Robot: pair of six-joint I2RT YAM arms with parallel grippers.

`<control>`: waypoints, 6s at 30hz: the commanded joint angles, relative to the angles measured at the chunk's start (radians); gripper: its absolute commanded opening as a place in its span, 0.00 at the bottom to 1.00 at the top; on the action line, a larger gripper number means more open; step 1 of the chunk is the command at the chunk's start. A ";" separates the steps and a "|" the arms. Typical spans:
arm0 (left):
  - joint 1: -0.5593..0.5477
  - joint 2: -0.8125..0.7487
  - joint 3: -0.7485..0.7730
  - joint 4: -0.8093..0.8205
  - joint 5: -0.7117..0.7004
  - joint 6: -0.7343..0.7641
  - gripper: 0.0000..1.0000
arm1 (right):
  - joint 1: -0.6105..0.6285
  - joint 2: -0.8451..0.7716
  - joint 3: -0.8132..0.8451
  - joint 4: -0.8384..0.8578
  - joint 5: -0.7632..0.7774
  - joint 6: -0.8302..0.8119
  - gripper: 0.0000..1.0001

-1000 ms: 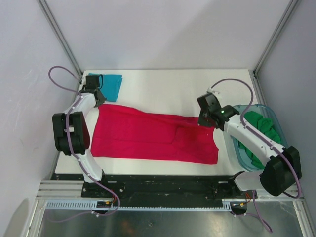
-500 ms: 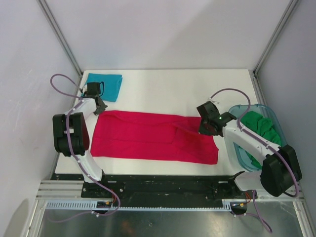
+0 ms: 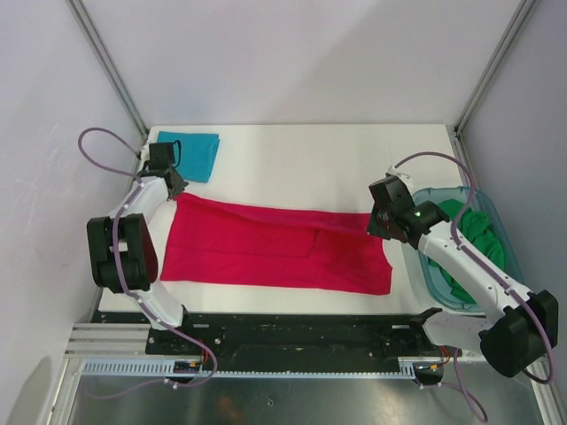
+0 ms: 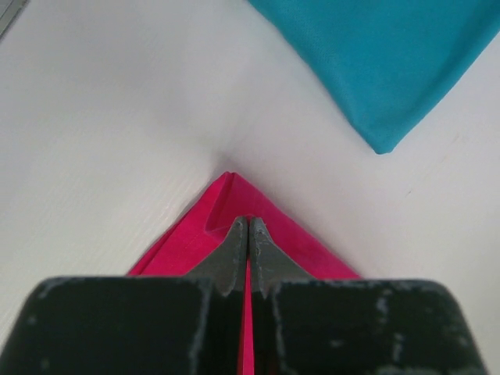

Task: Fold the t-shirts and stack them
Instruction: Fold the other side of the tshirt into a rectangle

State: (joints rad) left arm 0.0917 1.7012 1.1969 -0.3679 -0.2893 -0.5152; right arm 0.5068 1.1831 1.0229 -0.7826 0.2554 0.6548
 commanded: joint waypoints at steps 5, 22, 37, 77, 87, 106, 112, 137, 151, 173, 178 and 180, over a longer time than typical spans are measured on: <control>0.007 -0.076 -0.077 0.010 -0.034 -0.012 0.00 | 0.038 -0.039 0.005 -0.078 0.004 0.011 0.00; 0.011 -0.104 -0.130 -0.009 -0.040 -0.021 0.00 | 0.016 -0.087 -0.093 -0.051 -0.005 0.033 0.00; 0.021 -0.166 -0.168 -0.032 -0.050 -0.021 0.00 | 0.023 -0.153 -0.074 -0.123 0.011 0.061 0.00; 0.026 -0.180 -0.248 -0.108 -0.103 -0.106 0.00 | -0.015 -0.202 -0.233 -0.082 -0.029 0.085 0.00; 0.029 -0.210 -0.249 -0.107 -0.080 -0.098 0.63 | 0.015 -0.164 -0.262 -0.043 -0.064 0.082 0.00; 0.033 -0.003 -0.094 -0.090 0.042 -0.069 0.26 | 0.067 -0.081 -0.286 0.080 -0.100 0.035 0.00; 0.033 -0.012 -0.100 -0.091 0.073 -0.059 0.27 | 0.082 -0.088 -0.320 0.064 -0.087 0.047 0.20; -0.043 -0.089 -0.105 -0.093 0.247 0.014 0.39 | 0.082 0.310 -0.162 0.582 -0.058 -0.106 0.43; -0.043 -0.084 -0.101 -0.094 0.257 0.011 0.37 | 0.082 0.419 -0.135 0.651 -0.135 -0.144 0.43; -0.044 -0.086 -0.113 -0.094 0.264 0.005 0.36 | 0.171 0.265 -0.136 0.527 -0.140 -0.089 0.00; -0.047 -0.093 -0.116 -0.094 0.266 0.005 0.36 | 0.233 0.241 -0.145 0.501 -0.134 -0.070 0.00; -0.048 -0.095 -0.119 -0.093 0.267 0.004 0.36 | 0.261 0.244 -0.153 0.500 -0.132 -0.058 0.00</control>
State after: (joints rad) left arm 0.0525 1.6558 1.0714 -0.4736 -0.0395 -0.5228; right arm 0.7204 1.4517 0.8497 -0.2588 0.1135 0.5655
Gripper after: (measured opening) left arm 0.362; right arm 0.009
